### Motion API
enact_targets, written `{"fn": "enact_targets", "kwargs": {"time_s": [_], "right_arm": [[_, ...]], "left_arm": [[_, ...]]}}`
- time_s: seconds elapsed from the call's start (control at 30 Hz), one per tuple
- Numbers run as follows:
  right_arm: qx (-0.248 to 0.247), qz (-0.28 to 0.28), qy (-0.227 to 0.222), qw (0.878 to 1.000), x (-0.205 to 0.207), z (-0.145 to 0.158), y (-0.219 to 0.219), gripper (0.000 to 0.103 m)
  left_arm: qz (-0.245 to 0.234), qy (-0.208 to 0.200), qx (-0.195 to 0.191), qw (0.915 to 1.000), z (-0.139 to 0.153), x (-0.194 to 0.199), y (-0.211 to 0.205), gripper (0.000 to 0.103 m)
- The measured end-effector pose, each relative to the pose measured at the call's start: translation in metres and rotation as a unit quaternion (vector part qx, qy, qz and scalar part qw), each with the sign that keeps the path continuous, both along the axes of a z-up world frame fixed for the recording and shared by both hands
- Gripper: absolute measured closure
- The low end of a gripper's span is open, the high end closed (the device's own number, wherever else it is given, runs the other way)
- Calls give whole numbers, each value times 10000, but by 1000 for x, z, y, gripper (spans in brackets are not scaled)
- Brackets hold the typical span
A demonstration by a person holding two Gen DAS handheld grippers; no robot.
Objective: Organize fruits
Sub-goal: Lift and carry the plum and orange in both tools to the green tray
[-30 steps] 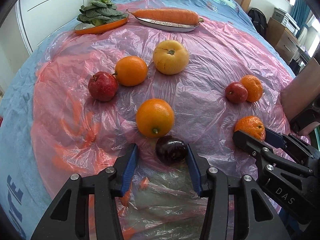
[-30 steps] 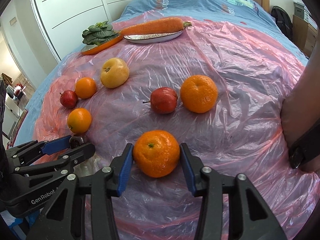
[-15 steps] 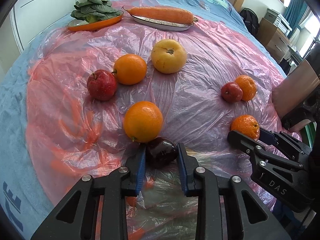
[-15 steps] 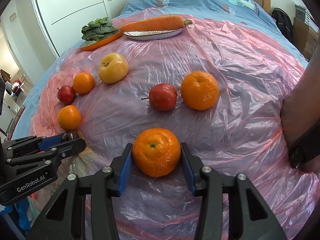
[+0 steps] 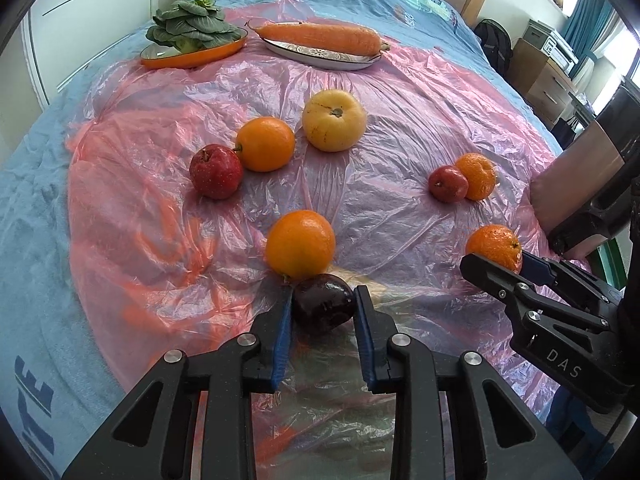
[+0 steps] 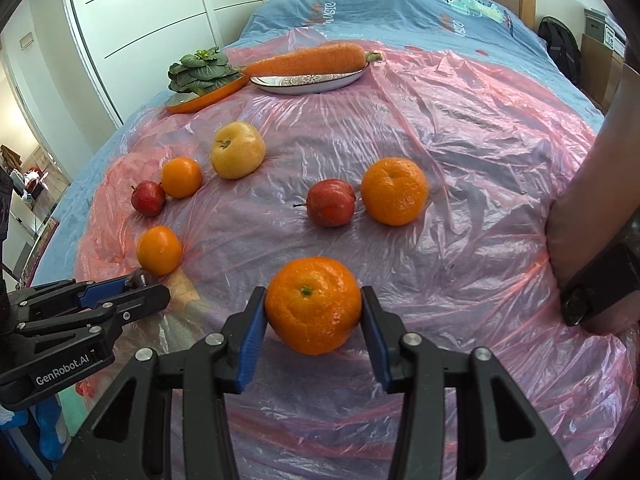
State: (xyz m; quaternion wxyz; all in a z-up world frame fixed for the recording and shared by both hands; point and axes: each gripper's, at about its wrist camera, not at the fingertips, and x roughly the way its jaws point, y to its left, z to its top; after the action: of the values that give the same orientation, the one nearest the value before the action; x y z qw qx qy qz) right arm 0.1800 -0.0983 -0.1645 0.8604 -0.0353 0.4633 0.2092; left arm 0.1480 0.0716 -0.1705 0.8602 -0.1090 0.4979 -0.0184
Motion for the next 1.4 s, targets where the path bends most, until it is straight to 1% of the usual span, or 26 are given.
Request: {"fn": "enact_targets", "kwargs": {"time_s": [0.3, 0.67, 0.9, 1.1, 1.4], "right_arm": [[96, -33, -133, 9999, -20, 26, -7, 53], [128, -256, -240, 9993, -55, 50, -39, 53], [142, -507, -293, 9982, -79, 60, -71, 53], [150, -807, -325, 9961, -97, 66, -108, 53], [216, -1367, -415, 9895, -111, 73, -169, 53]], "left_arm": [[-50, -182, 3, 9998, 21, -14, -2, 78], [-258, -445, -62, 9987, 52, -31, -19, 78], [-513, -546, -88, 9971, 68, -45, -43, 78], [-791, -606, -90, 9950, 80, -54, -70, 78], [-1291, -687, -82, 9892, 97, -65, -117, 78]]}}
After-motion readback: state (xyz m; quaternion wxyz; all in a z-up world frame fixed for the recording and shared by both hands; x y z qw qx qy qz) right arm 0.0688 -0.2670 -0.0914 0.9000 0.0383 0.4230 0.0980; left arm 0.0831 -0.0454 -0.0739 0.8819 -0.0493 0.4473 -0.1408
